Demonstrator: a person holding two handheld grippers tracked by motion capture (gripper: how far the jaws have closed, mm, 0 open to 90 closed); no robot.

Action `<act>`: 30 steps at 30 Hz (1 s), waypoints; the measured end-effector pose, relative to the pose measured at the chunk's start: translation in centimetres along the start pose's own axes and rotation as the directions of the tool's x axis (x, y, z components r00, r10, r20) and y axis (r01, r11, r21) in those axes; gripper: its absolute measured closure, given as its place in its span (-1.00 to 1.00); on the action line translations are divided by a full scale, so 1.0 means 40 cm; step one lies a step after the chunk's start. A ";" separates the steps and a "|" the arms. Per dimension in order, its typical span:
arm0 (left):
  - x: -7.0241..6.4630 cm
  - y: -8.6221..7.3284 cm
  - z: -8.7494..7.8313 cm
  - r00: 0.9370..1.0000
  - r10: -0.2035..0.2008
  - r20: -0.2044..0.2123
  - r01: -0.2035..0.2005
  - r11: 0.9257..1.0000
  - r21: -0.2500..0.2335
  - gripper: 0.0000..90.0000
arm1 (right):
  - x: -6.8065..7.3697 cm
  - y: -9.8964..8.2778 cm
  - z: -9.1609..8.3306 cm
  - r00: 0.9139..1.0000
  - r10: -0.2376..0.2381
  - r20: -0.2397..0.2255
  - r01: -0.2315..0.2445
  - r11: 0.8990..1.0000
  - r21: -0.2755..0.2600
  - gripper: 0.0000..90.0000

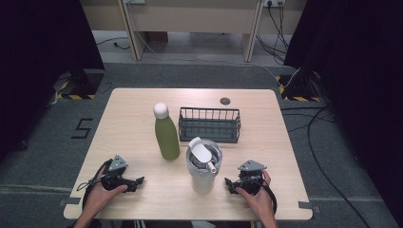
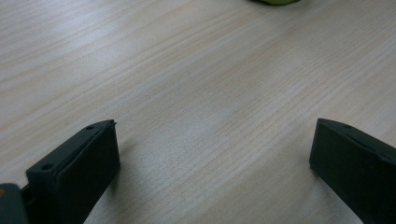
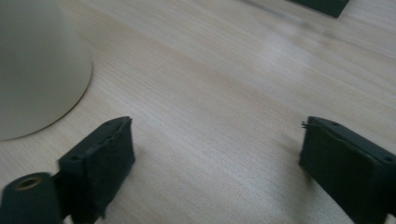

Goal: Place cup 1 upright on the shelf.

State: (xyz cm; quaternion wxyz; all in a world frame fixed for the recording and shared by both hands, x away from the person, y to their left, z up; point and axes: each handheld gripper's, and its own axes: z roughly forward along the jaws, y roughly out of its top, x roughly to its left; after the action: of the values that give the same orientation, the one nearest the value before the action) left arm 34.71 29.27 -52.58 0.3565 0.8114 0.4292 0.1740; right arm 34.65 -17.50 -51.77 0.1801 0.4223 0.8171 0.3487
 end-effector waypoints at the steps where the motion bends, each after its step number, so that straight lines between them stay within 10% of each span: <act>1: 0.000 0.000 0.000 1.000 0.000 0.000 0.000 1.000 0.000 -0.98 | 0.001 -0.001 -0.002 1.000 -0.002 -0.002 0.002 1.000 -0.005 -0.65; 30: -0.001 0.000 0.000 1.000 0.000 -0.002 0.000 1.000 0.000 -0.98 | 0.056 -0.022 -0.073 0.995 -0.080 -0.054 0.071 0.985 -0.157 -0.64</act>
State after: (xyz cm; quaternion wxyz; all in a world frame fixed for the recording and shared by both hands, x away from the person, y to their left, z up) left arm 34.70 29.25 -52.58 0.3562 0.8111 0.4297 0.1748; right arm 31.13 -17.24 -50.37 0.2010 0.3652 0.8079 0.4166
